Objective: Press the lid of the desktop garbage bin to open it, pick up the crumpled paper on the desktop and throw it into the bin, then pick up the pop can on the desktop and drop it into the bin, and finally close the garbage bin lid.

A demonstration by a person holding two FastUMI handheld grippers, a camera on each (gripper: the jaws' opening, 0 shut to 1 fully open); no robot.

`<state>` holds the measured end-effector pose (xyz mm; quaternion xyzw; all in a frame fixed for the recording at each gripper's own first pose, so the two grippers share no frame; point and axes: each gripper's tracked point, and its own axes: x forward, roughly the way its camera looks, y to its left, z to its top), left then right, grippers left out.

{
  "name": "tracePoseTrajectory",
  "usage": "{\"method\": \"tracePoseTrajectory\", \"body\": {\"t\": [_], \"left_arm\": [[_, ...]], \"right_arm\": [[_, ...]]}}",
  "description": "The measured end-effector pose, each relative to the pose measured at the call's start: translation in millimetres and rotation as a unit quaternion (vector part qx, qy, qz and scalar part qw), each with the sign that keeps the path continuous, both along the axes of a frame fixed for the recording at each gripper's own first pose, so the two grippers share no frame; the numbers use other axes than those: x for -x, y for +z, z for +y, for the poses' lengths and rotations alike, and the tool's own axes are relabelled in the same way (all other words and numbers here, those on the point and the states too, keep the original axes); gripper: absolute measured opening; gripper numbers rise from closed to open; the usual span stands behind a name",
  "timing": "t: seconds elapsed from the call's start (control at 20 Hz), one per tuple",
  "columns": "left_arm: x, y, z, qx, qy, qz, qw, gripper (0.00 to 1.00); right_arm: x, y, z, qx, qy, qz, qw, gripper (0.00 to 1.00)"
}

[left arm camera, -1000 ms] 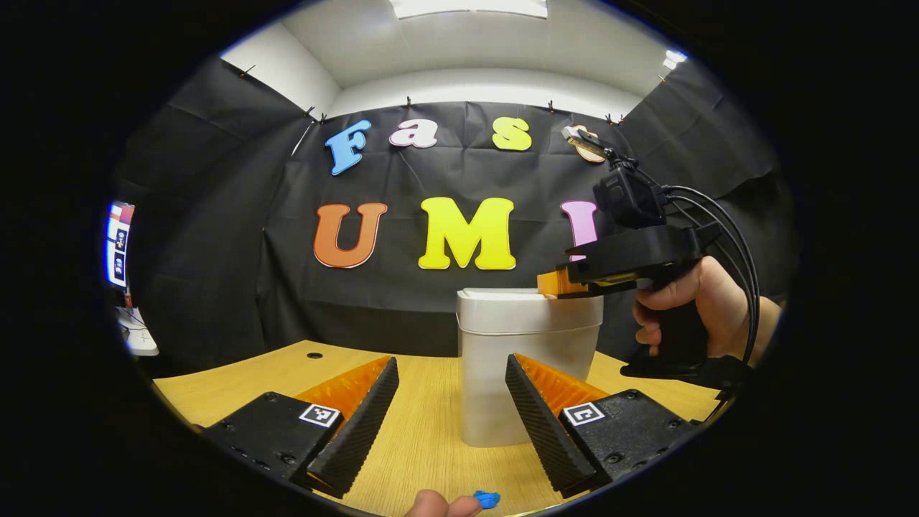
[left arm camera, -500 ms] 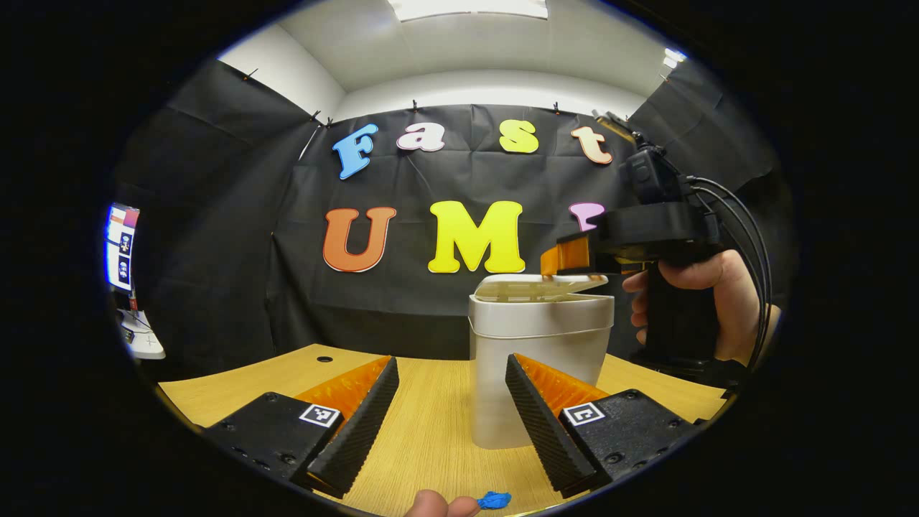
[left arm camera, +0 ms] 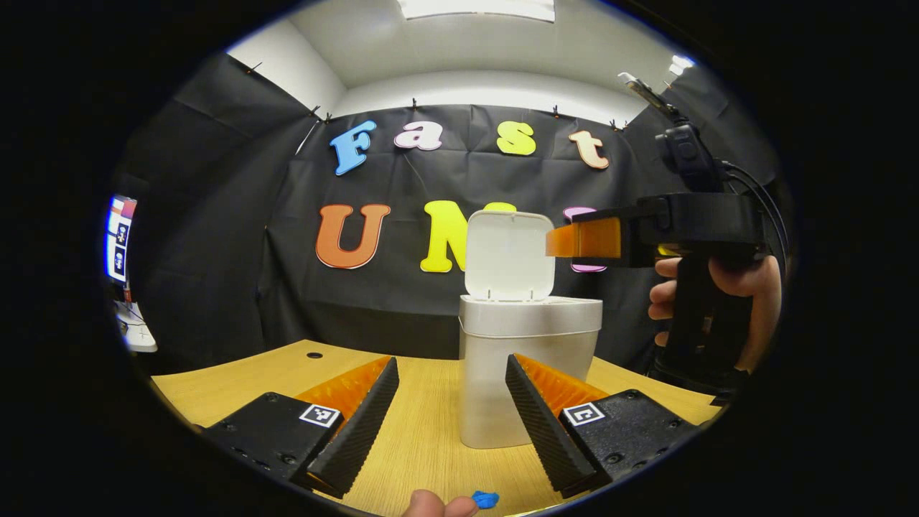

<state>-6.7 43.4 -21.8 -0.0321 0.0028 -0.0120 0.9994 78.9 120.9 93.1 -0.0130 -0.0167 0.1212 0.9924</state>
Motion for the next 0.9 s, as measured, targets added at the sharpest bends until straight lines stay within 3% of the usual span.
{"method": "tracePoseTrajectory", "body": {"t": [0.7, 0.9], "left_arm": [[-0.2, -4.7, -9.3, -0.006, -0.003, 0.001, 1.0, 0.96], [-3.5, -17.5, -26.3, -0.007, -0.016, 0.02, 1.0, 0.96]], "right_arm": [[55.1, -46.2, -89.0, -0.009, -0.067, 0.0, 0.998, 0.97], [60.3, -59.7, -103.7, -0.011, -0.067, 0.005, 0.998, 0.97]]}}
